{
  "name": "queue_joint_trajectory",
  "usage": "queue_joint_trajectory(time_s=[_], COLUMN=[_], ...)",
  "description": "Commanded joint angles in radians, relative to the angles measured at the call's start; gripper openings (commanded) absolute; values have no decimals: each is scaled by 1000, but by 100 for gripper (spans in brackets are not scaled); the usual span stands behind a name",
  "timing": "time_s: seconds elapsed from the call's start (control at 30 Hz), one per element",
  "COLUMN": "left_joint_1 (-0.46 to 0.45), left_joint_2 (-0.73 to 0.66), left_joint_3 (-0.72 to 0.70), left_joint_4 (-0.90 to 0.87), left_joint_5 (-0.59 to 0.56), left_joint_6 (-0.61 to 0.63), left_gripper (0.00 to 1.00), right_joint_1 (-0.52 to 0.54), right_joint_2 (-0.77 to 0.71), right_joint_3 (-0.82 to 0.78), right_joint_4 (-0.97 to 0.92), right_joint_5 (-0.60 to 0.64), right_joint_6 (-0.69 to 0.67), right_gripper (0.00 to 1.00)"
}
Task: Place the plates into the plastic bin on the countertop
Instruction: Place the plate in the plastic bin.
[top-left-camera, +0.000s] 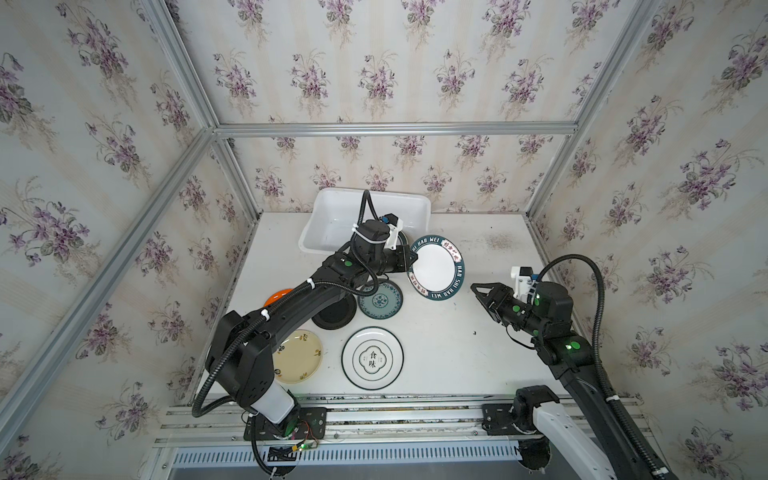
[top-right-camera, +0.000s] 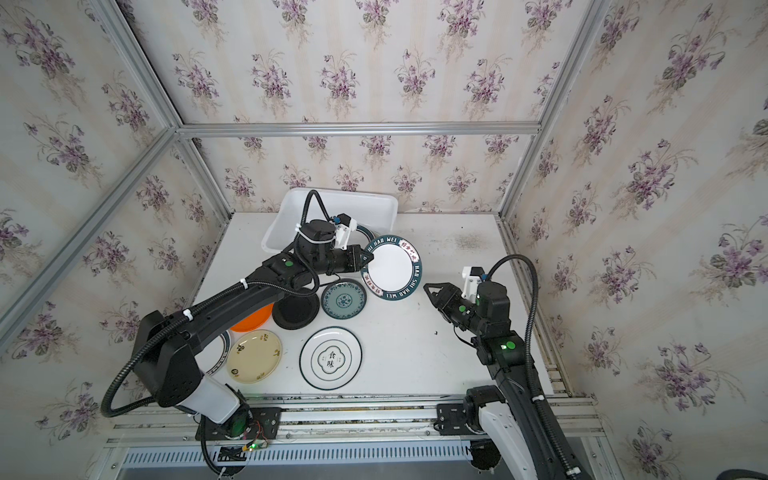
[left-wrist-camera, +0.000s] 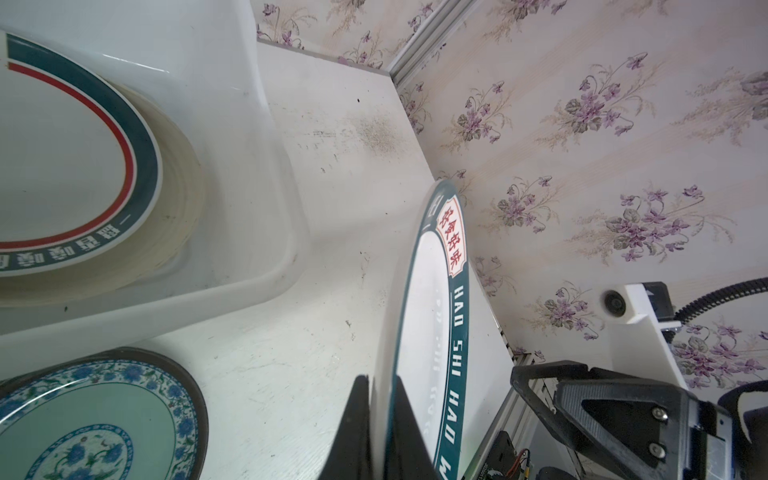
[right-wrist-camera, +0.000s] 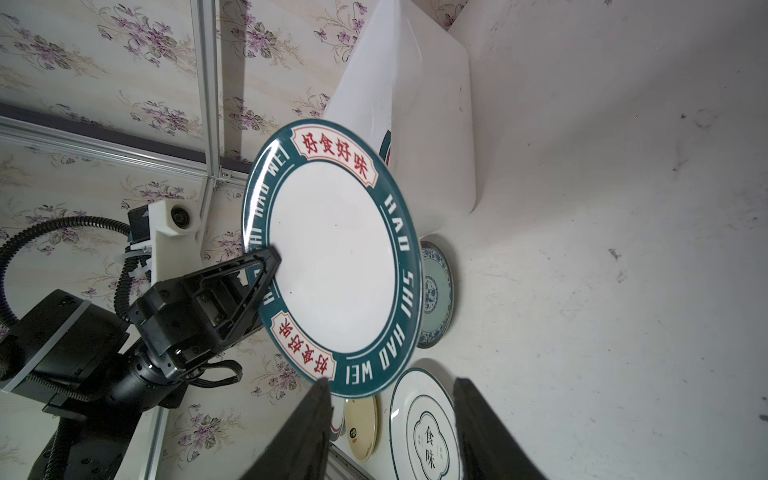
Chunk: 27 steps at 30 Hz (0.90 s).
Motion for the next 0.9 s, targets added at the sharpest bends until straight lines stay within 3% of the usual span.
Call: queue_joint_trajectory(time_s=[0.0, 0.5, 0.87], left_joint_1=[29, 233, 296], left_joint_2=[-10, 6, 95], left_joint_3=[24, 104, 190], left_joint_4=[16, -26, -89], left_joint_5=[0, 5, -30], left_joint_6=[16, 24, 51], left_gripper=[0, 0, 0], right_joint_1=[1, 1, 0], right_joint_2=[-4, 27, 11], right_joint_3=[29, 54, 52], right_joint_4=[8, -49, -88], right_joint_5=[-1, 41, 94], right_joint_6=[-33, -109, -158], right_gripper=[52, 55, 87])
